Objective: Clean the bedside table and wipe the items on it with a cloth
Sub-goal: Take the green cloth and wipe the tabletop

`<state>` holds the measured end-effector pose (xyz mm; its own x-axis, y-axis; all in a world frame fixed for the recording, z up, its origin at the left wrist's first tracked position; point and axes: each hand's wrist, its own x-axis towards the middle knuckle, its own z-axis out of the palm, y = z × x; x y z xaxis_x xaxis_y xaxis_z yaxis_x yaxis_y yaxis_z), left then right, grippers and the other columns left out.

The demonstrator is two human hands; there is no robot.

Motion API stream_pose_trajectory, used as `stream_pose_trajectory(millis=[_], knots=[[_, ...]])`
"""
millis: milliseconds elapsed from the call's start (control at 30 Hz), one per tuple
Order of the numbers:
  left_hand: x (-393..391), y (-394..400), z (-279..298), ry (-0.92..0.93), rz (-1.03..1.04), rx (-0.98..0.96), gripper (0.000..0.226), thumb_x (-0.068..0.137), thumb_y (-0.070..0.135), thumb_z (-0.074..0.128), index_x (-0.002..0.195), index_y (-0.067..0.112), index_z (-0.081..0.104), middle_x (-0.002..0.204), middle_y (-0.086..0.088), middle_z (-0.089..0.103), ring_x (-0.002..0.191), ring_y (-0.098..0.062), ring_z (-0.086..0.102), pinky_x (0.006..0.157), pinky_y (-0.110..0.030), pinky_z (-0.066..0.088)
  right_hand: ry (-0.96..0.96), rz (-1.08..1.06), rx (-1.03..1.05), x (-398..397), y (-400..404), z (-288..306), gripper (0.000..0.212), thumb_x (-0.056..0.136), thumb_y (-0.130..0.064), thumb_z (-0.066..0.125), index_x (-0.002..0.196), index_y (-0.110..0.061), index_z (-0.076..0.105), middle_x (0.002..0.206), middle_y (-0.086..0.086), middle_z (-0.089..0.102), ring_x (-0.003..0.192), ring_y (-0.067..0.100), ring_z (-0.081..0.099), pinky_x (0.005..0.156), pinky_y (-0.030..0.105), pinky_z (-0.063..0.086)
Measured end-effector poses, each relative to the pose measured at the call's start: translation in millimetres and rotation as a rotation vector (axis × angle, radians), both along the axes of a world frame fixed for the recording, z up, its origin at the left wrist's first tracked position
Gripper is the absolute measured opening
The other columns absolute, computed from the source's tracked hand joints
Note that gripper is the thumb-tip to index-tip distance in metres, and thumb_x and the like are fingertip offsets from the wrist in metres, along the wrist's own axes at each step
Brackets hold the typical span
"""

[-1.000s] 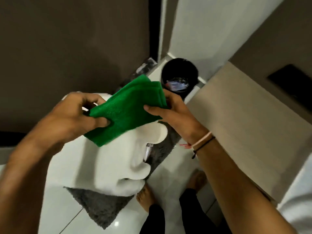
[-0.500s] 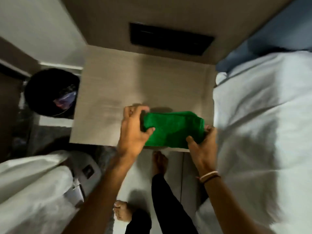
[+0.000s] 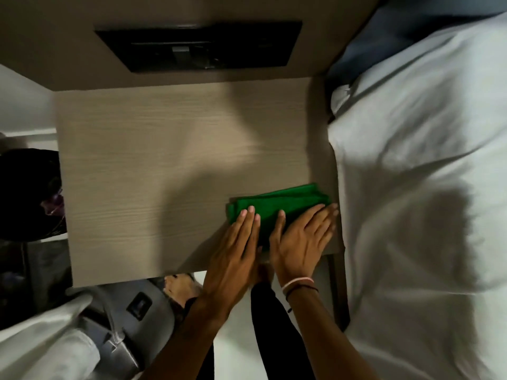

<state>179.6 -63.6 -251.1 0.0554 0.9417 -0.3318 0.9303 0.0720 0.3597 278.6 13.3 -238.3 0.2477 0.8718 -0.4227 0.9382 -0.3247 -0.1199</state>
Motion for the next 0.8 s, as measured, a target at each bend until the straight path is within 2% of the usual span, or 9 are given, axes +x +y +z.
stream_pose_trajectory(millis=[100,167,233,333,433,500,633,800], knots=[[-36,-5,-6,0.012,0.002,0.132,0.051,0.107,0.022,0.031,0.153,0.002,0.023,0.164,-0.014,0.021,0.153,-0.026,0.019,0.123,-0.040,0.027,-0.049,0.007,0.032,-12,-8,-4,0.079,0.101,-0.037,0.039,0.158,0.007,0.005,0.166,0.027,-0.005,0.157,0.036,-0.006,0.128,0.046,0.003],[-63,-3,-6,0.065,0.042,0.176,0.052,0.107,0.026,0.030,0.154,0.004,0.023,0.164,-0.014,0.022,0.153,-0.025,0.018,0.124,-0.042,0.023,-0.016,-0.083,0.029,-18,-7,-8,0.078,0.103,-0.034,0.040,0.158,0.006,0.002,0.167,0.027,-0.006,0.157,0.036,-0.006,0.128,0.046,0.001],[-96,-1,-7,0.167,0.080,0.191,0.056,0.106,0.034,0.028,0.155,0.006,0.022,0.164,-0.015,0.023,0.153,-0.027,0.018,0.124,-0.047,0.020,0.009,-0.208,0.074,-33,1,-15,0.085,0.103,-0.045,0.039,0.157,0.007,-0.001,0.166,0.026,-0.007,0.157,0.035,-0.007,0.128,0.047,-0.001],[-140,0,-8,0.263,0.114,0.207,0.063,0.104,0.044,0.032,0.156,0.011,0.020,0.163,-0.017,0.022,0.152,-0.030,0.019,0.121,-0.055,0.022,-0.062,-0.350,0.168,-52,18,-29,0.098,0.098,-0.063,0.033,0.157,0.008,0.000,0.167,0.025,-0.005,0.157,0.035,-0.005,0.127,0.050,-0.001],[-186,-6,-17,0.295,0.186,0.210,0.068,0.102,0.053,0.030,0.157,0.015,0.017,0.164,-0.018,0.017,0.153,-0.033,0.015,0.121,-0.059,0.019,-0.121,-0.366,0.264,-57,43,-42,0.103,0.090,-0.068,0.030,0.159,0.005,0.005,0.168,0.022,0.002,0.158,0.034,0.002,0.127,0.049,0.002],[-217,-11,-23,0.314,0.219,0.231,0.071,0.101,0.055,0.030,0.157,0.015,0.015,0.165,-0.019,0.015,0.153,-0.033,0.013,0.121,-0.060,0.017,-0.129,-0.259,0.323,-51,70,-47,0.104,0.088,-0.069,0.032,0.159,0.002,0.008,0.168,0.020,0.007,0.158,0.032,0.005,0.128,0.045,0.003],[-267,-24,-24,0.440,0.309,0.358,0.067,0.102,0.049,0.038,0.156,0.013,0.022,0.161,-0.021,0.024,0.151,-0.034,0.022,0.119,-0.058,0.024,-0.132,0.134,0.385,-61,126,-48,0.101,0.089,-0.068,0.029,0.159,0.003,0.012,0.167,0.022,0.011,0.157,0.033,0.009,0.128,0.046,0.007],[-316,-26,-4,0.434,0.430,0.444,0.059,0.105,0.042,0.035,0.155,0.013,0.024,0.160,-0.021,0.028,0.151,-0.031,0.024,0.118,-0.059,0.026,-0.027,0.600,0.368,-154,135,-48,0.099,0.088,-0.063,0.033,0.159,0.003,0.013,0.167,0.025,0.009,0.157,0.037,0.008,0.127,0.049,0.006]])
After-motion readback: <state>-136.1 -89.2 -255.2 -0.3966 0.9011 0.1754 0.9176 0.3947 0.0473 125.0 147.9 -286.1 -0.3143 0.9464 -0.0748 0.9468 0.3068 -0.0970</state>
